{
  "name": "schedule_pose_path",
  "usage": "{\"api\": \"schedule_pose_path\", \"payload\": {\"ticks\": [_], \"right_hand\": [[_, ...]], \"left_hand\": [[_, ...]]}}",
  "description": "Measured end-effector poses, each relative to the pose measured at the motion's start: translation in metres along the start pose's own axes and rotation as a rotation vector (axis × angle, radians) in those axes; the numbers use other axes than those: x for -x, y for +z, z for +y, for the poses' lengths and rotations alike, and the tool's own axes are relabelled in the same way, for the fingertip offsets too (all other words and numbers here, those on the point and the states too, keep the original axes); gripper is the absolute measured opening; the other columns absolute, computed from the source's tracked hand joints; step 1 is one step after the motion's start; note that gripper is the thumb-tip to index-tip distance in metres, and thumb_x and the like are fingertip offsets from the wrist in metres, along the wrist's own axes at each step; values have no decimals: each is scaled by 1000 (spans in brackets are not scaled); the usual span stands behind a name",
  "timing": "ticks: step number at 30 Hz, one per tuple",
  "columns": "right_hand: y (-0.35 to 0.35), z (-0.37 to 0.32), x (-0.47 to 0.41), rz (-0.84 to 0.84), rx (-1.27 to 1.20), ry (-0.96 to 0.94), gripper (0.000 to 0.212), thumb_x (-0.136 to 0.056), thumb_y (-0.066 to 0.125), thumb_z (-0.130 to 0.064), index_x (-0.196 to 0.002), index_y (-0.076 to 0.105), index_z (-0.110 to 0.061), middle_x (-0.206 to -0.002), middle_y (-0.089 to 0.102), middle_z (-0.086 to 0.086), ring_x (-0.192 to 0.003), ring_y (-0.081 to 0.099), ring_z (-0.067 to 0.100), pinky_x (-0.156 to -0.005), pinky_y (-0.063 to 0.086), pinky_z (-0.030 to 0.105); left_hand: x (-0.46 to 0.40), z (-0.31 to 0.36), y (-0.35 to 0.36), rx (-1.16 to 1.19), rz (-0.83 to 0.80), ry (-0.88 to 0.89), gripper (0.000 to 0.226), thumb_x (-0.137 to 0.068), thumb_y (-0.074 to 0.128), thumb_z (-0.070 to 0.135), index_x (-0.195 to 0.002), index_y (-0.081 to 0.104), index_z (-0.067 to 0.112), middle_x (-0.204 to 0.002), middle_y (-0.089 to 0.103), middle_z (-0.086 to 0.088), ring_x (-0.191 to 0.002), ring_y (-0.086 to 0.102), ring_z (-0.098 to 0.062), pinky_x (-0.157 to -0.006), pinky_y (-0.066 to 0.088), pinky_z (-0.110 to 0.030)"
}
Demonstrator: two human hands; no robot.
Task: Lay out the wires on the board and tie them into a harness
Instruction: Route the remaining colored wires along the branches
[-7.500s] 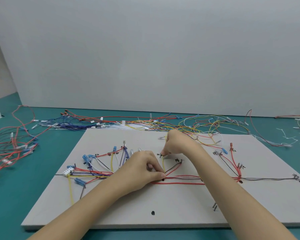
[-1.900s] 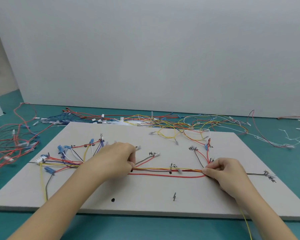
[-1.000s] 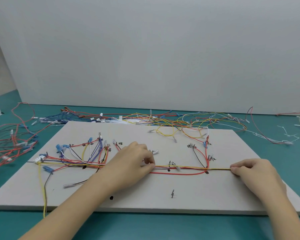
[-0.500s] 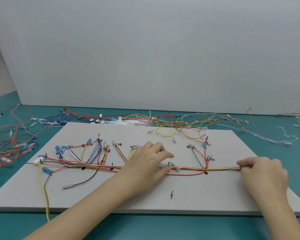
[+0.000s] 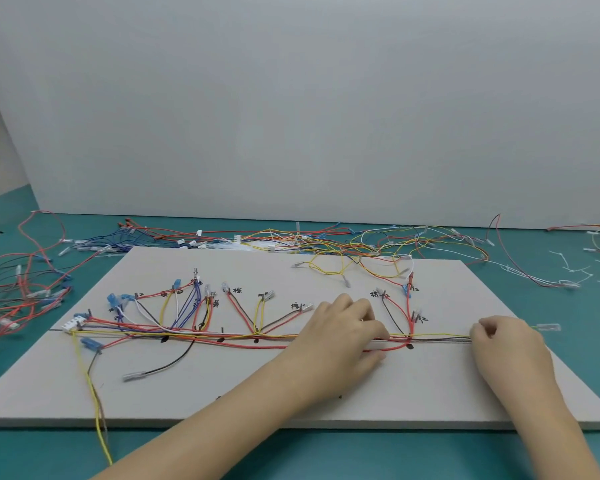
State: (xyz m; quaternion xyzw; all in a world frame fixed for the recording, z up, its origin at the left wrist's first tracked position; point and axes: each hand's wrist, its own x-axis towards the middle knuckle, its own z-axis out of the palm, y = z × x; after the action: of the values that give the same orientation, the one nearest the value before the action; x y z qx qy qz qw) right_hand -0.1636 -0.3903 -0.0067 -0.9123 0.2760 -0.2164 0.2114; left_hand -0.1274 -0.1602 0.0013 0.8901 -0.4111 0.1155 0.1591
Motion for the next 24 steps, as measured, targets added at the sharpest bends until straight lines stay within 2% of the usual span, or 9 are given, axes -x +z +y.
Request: {"api": "schedule_pose_path", "payload": {"ticks": [2, 4, 6, 8, 12, 16, 19, 22, 24], "right_hand": [[1, 4, -3, 1, 25, 5, 29, -90, 48, -4, -67, 62, 4, -69, 62, 20, -79, 50, 40, -70, 45, 41], [4, 7, -5, -3, 79, 12, 22, -90, 47, -1, -91, 68, 5, -93, 68, 23, -97, 49, 43, -83, 41, 43], [5, 10, -8, -29, 131, 21, 26, -90, 45, 0, -109, 62, 2, -110, 63, 26, -111, 44, 44, -95, 33, 42], [4, 11, -10, -52, 153, 65, 29, -90, 43, 0, -116, 57, 0, -122, 54, 31, -124, 35, 44, -99, 29, 41], [2, 12, -10, -76, 268, 111, 35, -93, 41, -4, -124, 55, 1, -139, 39, 34, -125, 31, 42, -98, 32, 43], [4, 14, -10, -77, 314, 96, 31, -92, 39, -2, -114, 60, 1, -130, 51, 28, -123, 31, 39, -95, 32, 42], [3, 17, -13, -66, 240, 119, 30, -90, 39, 3, -108, 62, 1, -114, 58, 24, -106, 32, 32, -87, 33, 40], [3, 17, -12, -64, 195, 141, 25, -87, 38, 6, -93, 62, 3, -96, 57, 21, -107, 31, 32, -84, 36, 39], [1, 15, -11, -61, 177, 151, 21, -87, 39, 6, -85, 60, 5, -78, 46, 14, -108, 32, 33, -84, 37, 40]], "left_hand": [[1, -2, 0, 16, -1, -10, 30, -98, 48, 39, -123, 61, 28, -113, 51, 5, -106, 40, -17, -88, 33, -32], [3, -4, 1, 38, -8, -28, 29, -98, 47, 39, -121, 62, 29, -111, 50, 6, -104, 39, -16, -90, 36, -33], [6, -5, 2, 71, -14, -49, 28, -98, 47, 38, -120, 63, 29, -110, 50, 6, -103, 39, -15, -91, 37, -35], [7, -6, 2, 96, -12, -63, 28, -98, 47, 36, -119, 63, 29, -109, 50, 7, -102, 38, -14, -92, 37, -35], [8, -8, 2, 130, -1, -73, 27, -99, 47, 35, -117, 64, 28, -108, 51, 7, -101, 39, -13, -93, 37, -33], [10, -7, 3, 151, 7, -79, 26, -99, 47, 33, -115, 66, 26, -107, 52, 6, -101, 41, -14, -93, 38, -33], [10, -8, 3, 159, 6, -83, 26, -99, 46, 33, -114, 66, 26, -107, 52, 5, -100, 40, -14, -93, 38, -32], [10, -8, 3, 174, 6, -86, 26, -99, 46, 33, -114, 67, 25, -106, 52, 5, -100, 40, -14, -93, 38, -31], [10, -8, 4, 180, 4, -86, 26, -99, 46, 32, -114, 67, 25, -106, 52, 5, -101, 41, -14, -94, 37, -31]]}}
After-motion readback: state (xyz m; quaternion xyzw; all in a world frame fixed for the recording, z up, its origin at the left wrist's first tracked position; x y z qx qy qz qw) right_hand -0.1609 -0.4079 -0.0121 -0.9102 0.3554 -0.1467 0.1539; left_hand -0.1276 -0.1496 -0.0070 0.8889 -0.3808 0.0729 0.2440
